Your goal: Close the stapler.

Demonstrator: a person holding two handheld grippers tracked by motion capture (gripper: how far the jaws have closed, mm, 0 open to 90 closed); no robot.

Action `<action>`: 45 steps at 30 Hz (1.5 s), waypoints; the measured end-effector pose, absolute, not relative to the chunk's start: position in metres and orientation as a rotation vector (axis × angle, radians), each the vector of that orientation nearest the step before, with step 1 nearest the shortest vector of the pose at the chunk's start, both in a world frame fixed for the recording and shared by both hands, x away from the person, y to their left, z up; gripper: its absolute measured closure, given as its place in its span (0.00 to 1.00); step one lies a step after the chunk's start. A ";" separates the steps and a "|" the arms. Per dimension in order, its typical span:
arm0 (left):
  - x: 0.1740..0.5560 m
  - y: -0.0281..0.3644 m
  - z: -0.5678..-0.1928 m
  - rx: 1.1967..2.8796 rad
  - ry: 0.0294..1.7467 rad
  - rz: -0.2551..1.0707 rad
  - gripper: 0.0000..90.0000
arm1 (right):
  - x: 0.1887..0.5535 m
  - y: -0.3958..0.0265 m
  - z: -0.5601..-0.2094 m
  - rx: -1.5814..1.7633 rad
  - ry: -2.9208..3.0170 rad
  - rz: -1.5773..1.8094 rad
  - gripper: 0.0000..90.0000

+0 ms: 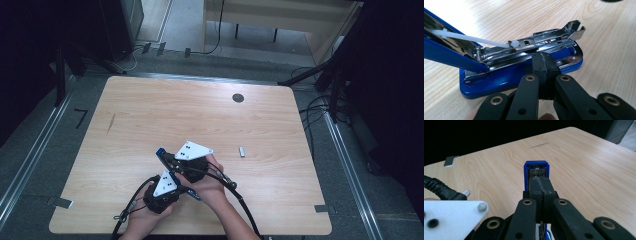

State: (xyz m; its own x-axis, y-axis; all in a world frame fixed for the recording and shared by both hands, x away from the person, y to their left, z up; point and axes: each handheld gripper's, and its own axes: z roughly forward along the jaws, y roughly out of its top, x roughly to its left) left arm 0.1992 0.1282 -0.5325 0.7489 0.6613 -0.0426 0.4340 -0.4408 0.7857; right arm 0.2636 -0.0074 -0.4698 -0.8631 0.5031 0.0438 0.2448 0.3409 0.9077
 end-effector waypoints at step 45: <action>0.200 0.129 -0.532 2.109 0.819 0.336 1.00 | 0.290 0.027 -0.506 0.733 2.586 1.310 1.00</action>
